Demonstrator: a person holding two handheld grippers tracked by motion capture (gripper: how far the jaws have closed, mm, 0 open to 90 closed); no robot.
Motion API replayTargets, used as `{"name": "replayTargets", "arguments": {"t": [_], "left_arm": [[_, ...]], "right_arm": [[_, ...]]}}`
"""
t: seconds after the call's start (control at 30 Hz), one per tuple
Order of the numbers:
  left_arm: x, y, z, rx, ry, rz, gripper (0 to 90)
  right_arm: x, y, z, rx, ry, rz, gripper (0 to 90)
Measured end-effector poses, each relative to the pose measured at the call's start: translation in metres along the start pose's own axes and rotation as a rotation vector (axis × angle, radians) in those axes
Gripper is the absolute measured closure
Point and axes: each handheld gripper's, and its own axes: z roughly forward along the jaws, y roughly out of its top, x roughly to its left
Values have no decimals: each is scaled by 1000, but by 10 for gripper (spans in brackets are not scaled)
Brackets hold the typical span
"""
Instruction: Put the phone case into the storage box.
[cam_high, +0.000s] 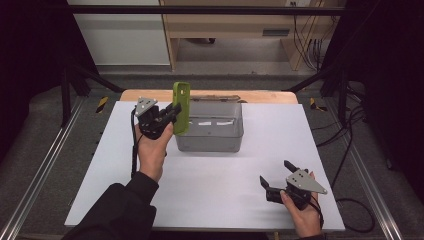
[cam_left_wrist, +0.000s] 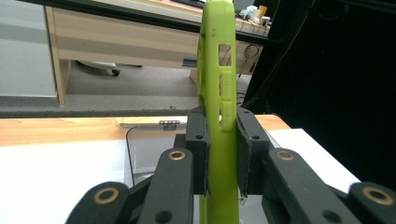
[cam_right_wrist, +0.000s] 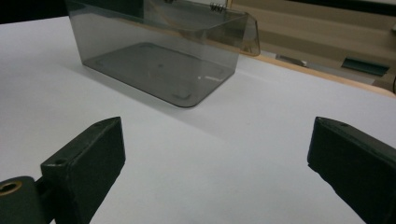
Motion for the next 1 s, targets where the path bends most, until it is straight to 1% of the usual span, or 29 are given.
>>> {"name": "replayTargets", "arguments": {"t": [0.03,0.17,0.27,0.3,0.4,0.47,0.5,0.6,0.73,0.87,0.93,0.97,1.0], "left_arm": [[0,1,4,2,6,4,775],[2,3,16,22,20,-10,775],[3,7,20,21,33,-1,775],[3,8,21,18,36,-2,775],[4,9,23,19,43,-3,775],[4,8,24,26,44,5,775],[4,8,25,30,42,3,775],[2,7,26,35,43,-5,775],[0,7,28,38,49,4,775],[0,4,31,48,51,-9,775],[1,2,33,54,50,-11,775],[1,1,35,61,51,-13,775],[0,0,36,67,51,-15,775]], "right_arm": [[0,0,-1,-8,-5,-4,42],[0,0,-2,-44,-33,-10,37],[0,-1,-1,-61,-39,-22,37],[0,-2,-1,-72,-42,-22,36],[0,-2,-1,-83,-50,-33,37],[1,-2,-1,-81,-55,-37,37],[2,-2,-1,-82,-64,-30,37],[2,-2,-1,-79,-62,-24,36],[4,-3,1,-71,-51,-34,36],[4,-2,1,-64,-56,-39,36],[5,-2,1,-63,-71,-45,36],[4,-2,1,-64,-75,-35,36],[4,-2,1,-64,-75,-35,36]]}}
